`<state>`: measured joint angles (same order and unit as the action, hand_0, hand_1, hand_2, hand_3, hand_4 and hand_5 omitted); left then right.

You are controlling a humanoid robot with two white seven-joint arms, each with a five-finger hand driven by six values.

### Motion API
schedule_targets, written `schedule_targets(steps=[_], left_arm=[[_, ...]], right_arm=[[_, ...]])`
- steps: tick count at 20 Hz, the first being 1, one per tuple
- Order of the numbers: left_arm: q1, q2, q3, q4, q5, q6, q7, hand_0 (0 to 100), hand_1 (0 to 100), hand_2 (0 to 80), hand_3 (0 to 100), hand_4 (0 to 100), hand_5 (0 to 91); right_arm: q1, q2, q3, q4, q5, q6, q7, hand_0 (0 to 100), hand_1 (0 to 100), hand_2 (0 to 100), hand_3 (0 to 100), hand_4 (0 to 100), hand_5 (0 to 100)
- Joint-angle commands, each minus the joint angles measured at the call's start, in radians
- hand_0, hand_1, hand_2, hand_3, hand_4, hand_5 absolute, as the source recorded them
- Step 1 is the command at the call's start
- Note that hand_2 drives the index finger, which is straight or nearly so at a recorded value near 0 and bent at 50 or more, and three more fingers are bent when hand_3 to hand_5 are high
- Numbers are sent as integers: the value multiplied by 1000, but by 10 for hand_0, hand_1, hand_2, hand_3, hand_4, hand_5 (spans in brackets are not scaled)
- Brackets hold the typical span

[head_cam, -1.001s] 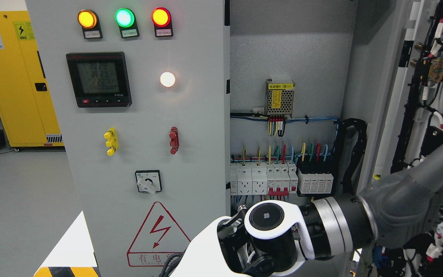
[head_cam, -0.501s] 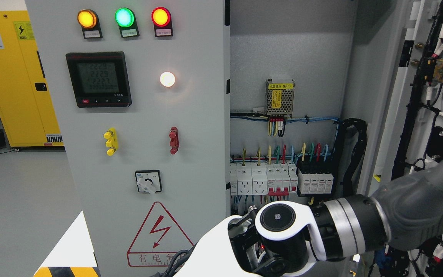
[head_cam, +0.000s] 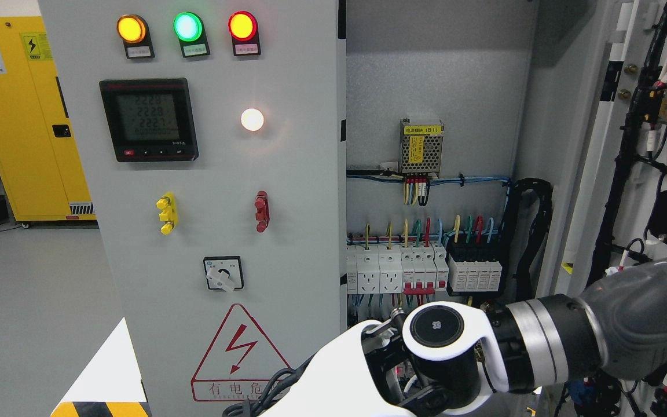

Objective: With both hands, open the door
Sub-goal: 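Withdraw the left hand from the opened push-button door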

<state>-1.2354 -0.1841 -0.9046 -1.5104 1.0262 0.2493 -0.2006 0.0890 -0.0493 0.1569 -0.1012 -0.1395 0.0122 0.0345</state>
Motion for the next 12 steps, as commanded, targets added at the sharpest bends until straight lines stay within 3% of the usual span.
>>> schedule_targets(steps=[1,9,12], left_arm=[[-16,-5,-57,56,17,-13,1,0,0,0,0,0,0],[-33,-3,-57,50,43,-12,3,0,0,0,0,0,0],[-36,-3,19,32,45,14,-2,0,0,0,0,0,0]], right_arm=[[0,-1,0,0,0,0,1,202,122,0,0,0,0],[0,-1,0,0,0,0,-1,201,122,0,0,0,0],[0,0,0,0,0,0,1,201,123,0,0,0,0]])
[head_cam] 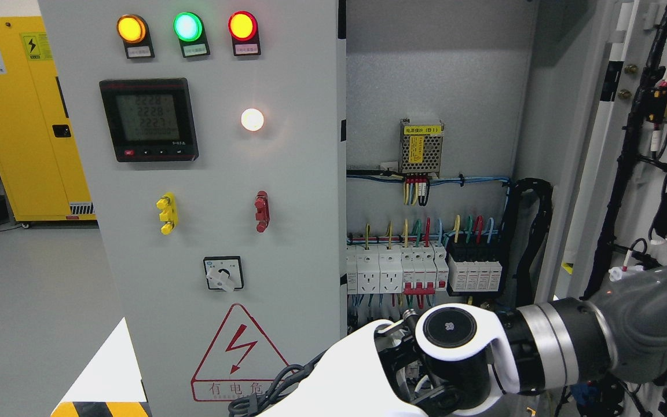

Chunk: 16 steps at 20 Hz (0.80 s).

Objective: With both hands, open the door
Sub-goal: 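Withdraw the left hand from the opened push-button door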

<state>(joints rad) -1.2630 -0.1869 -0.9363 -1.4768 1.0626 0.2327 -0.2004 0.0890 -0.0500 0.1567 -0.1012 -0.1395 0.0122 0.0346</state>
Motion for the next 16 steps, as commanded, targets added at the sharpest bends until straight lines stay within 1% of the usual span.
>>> schedule_targets(steps=[1,3,6,7,10,13,14,15,16], left_arm=[[-6,0,110,-13,8,74,-4,0,0,0,0,0,0],[13,3,172,-42,5,141,-2,0,0,0,0,0,0],[77,15,238,-91,-3,158,-4,0,0,0,0,0,0],[99,33,244,-105,-6,158,-4,0,0,0,0,0,0],[164,141,252,-178,-6,157,-2,0,0,0,0,0,0],[289,257,280,-281,-9,157,-1,0,0,0,0,0,0],[336,302,292,-304,-18,155,1,0,0,0,0,0,0],[388,340,303,-319,-42,149,1,0,0,0,0,0,0],[442,366,316,-330,-80,146,1,0,0,0,0,0,0]], right_arm=[[0,-1,0,0,0,0,-1,201,123,0,0,0,0],[0,-1,0,0,0,0,-1,201,123,0,0,0,0],[0,1,0,0,0,0,-1,201,122,0,0,0,0],[0,1,0,0,0,0,1,201,122,0,0,0,0],[-2,-1,-2,0,0,0,-1,201,123,0,0,0,0],[-2,-1,-3,0,0,0,-1,201,123,0,0,0,0],[0,-1,-3,0,0,0,-1,201,123,0,0,0,0],[0,-1,-3,0,0,0,1,201,123,0,0,0,0],[-2,-1,-3,0,0,0,-1,201,122,0,0,0,0]])
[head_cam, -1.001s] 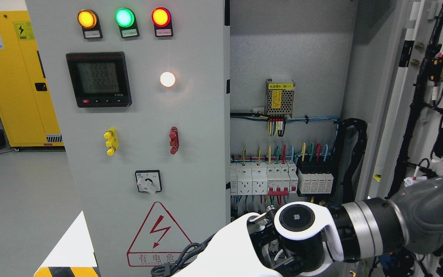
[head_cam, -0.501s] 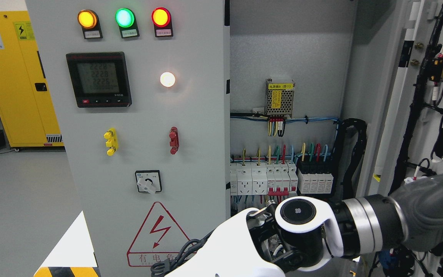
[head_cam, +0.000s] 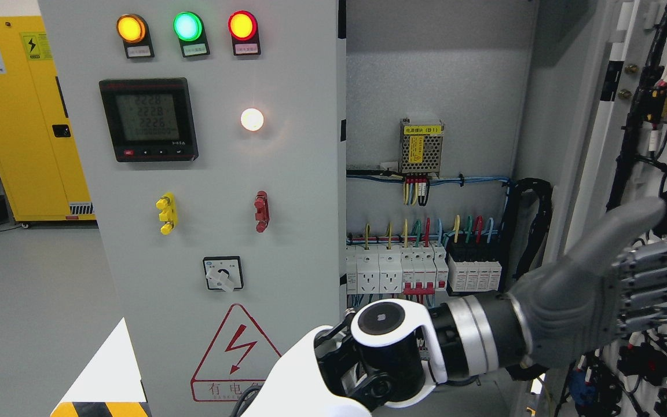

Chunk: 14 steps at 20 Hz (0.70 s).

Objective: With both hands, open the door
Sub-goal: 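Withdraw the left hand from the opened push-button door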

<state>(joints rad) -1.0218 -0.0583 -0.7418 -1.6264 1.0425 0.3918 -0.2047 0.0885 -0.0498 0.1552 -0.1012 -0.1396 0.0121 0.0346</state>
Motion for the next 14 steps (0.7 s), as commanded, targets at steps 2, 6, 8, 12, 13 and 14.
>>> schedule_targets(steps=[2,6,8,12,13,14], left_arm=[[317,256,156,-185,-126,-16,-1,0,0,0,0,0,0],[567,313,180,-185,-261,-74,-13,0,0,0,0,0,0],[702,354,174,-175,-335,-166,-45,0,0,0,0,0,0],[948,379,185,-98,-435,-286,-110,0,0,0,0,0,0],[1001,379,187,-32,-455,-345,-111,0,0,0,0,0,0],[1038,377,190,32,-469,-414,-111,0,0,0,0,0,0]], right_arm=[[0,1,-2,0,0,0,1,201,123,0,0,0,0],[0,1,-3,0,0,0,-1,201,124,0,0,0,0],[0,1,-3,0,0,0,1,201,124,0,0,0,0],[0,-1,-3,0,0,0,1,201,123,0,0,0,0],[0,-1,-3,0,0,0,1,201,123,0,0,0,0],[-1,-1,-3,0,0,0,1,201,123,0,0,0,0]])
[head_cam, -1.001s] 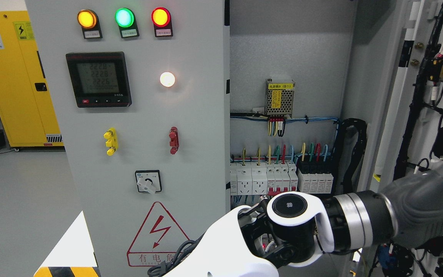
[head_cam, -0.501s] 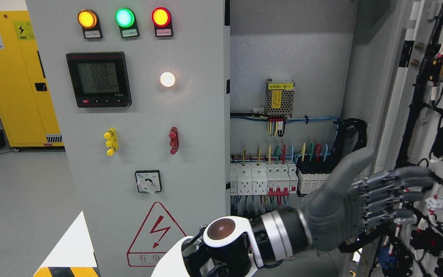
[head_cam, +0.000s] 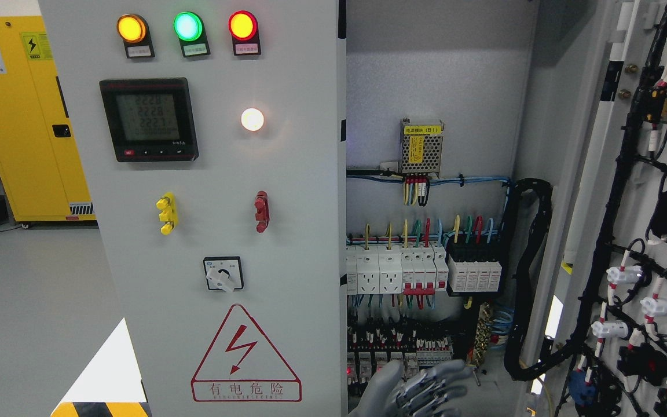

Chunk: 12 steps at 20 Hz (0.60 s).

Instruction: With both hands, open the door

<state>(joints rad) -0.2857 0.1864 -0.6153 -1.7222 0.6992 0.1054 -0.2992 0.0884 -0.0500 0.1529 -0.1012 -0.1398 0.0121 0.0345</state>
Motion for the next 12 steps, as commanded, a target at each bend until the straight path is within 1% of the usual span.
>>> schedule_targets(steps=[1,2,3,4,6,7,9,10,11,12], left_arm=[[336,133,65,209,-147,-209,-17,0,0,0,0,0,0],[362,133,65,284,-162,-263,-17,0,0,0,0,0,0],[382,130,65,344,-165,-289,-18,0,0,0,0,0,0],[405,122,66,419,-164,-300,-18,0,0,0,0,0,0],[416,99,86,609,-155,-306,-18,0,0,0,0,0,0],[416,69,115,718,-155,-317,-18,0,0,0,0,0,0],[393,-31,237,1026,-161,-364,-18,0,0,0,0,0,0],[370,-74,288,1152,-165,-380,-18,0,0,0,0,0,0],[328,-112,333,1288,-167,-382,-18,0,0,0,0,0,0],[292,-137,356,1419,-167,-379,-18,0,0,0,0,0,0]], right_arm=[[-1,-1,-1,0,0,0,1,201,123,0,0,0,0],[-1,-1,-1,0,0,0,-1,201,122,0,0,0,0],[-1,-1,-1,0,0,0,1,201,122,0,0,0,0],[-2,-1,-1,0,0,0,1,201,122,0,0,0,0],[-2,-1,-1,0,0,0,1,201,122,0,0,0,0],[-2,-1,-3,-3,0,0,-1,201,122,0,0,0,0],[-4,-1,-3,-6,0,0,1,201,122,0,0,0,0],[-4,-1,-1,-6,0,0,-1,201,122,0,0,0,0],[-4,1,-1,-6,0,-1,-1,201,122,0,0,0,0],[-4,1,-1,-6,0,-1,-1,201,122,0,0,0,0]])
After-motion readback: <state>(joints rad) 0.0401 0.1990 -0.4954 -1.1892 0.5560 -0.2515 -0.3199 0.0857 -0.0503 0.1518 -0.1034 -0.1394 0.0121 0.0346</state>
